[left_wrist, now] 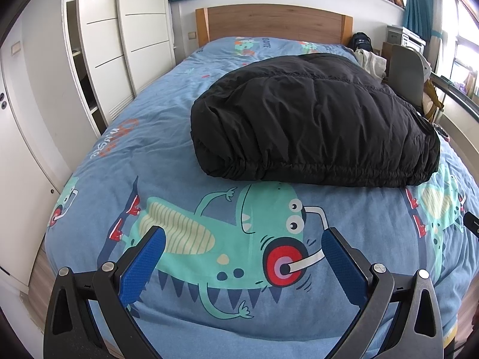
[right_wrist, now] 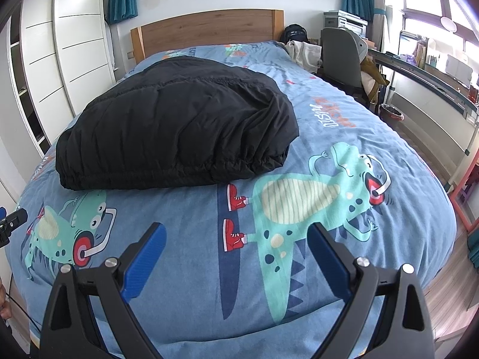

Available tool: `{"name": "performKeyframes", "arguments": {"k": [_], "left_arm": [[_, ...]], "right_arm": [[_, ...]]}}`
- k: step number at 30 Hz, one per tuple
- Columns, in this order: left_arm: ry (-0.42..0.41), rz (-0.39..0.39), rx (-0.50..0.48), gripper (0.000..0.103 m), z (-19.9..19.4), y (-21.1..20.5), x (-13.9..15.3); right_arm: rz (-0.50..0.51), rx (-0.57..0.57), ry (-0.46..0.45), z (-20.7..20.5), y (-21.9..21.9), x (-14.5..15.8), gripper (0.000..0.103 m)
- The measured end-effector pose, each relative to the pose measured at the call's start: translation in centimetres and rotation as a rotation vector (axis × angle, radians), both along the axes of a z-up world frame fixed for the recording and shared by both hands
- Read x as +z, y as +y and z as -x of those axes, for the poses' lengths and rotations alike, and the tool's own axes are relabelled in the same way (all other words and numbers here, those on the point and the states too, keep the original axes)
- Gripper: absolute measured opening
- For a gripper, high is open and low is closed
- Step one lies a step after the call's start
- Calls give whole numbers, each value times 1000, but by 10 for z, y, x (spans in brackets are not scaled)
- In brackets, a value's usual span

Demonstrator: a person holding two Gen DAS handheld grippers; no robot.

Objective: Fold large clothes

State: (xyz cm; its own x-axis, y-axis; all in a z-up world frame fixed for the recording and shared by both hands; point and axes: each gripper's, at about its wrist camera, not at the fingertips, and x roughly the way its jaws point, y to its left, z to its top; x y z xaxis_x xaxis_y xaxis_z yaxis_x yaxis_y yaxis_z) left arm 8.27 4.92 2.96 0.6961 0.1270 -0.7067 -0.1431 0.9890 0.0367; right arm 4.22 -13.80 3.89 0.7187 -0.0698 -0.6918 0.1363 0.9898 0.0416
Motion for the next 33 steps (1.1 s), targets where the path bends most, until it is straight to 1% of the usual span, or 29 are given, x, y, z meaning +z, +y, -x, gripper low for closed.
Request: {"name": "performKeyframes", "arguments": {"k": [15,25,33], "left_arm": [[-4,-10,10,102,2,3,0],[-25,-24,7,102,5,1,3],[-26,-25,-10,102,9,-4,3]], "right_arm": [[3,1,0,1,0,0,95],[7,8,-2,2,0,0,95],[10,12,-2,3,-2,1,95]]}}
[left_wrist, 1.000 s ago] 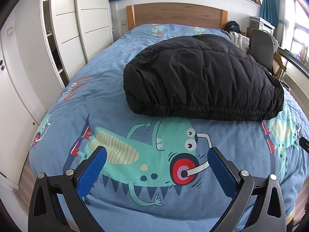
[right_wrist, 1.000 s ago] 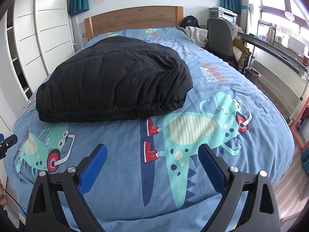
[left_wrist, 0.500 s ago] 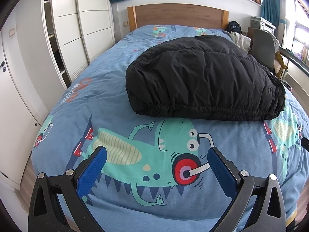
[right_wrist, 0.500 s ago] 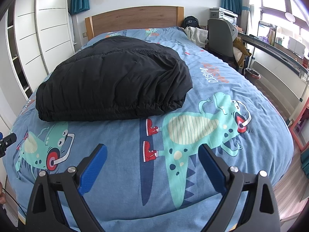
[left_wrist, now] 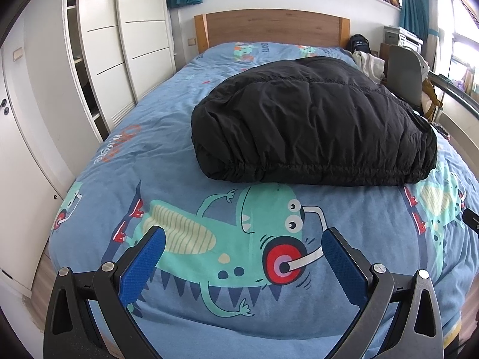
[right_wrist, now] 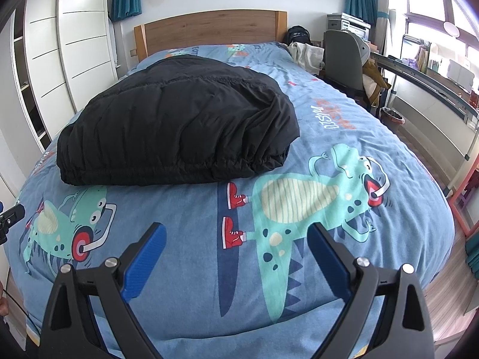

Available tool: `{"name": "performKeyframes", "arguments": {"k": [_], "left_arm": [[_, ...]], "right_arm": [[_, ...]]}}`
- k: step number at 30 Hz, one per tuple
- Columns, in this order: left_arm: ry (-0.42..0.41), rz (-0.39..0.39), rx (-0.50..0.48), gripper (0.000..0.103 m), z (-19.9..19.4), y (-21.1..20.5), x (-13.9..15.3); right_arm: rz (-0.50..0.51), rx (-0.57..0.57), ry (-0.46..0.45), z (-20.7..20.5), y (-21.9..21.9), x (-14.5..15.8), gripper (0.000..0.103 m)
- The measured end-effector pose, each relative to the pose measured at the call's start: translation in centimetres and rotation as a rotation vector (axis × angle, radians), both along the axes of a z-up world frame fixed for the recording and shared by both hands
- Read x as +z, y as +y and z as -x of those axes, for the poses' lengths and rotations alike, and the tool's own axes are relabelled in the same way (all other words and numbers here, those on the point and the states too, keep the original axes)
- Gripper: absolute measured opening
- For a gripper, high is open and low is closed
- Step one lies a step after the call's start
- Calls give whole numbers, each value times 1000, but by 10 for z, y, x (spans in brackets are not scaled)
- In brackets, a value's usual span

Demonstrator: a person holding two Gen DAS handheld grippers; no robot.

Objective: Fold large clothes

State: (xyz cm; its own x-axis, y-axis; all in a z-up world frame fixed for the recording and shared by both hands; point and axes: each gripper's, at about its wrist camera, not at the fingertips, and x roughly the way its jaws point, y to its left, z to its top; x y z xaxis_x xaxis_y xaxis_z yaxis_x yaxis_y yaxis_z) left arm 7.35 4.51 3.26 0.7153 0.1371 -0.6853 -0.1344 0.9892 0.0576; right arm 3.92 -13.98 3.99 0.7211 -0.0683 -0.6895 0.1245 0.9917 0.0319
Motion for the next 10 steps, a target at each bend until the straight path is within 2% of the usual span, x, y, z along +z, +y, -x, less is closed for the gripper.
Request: {"name": "performKeyframes", "arguments": {"k": [10], "left_arm": [[13,7,-37,102,0,-5,1]], "right_arm": [[0,1,1,-1,1,-1,95]]}}
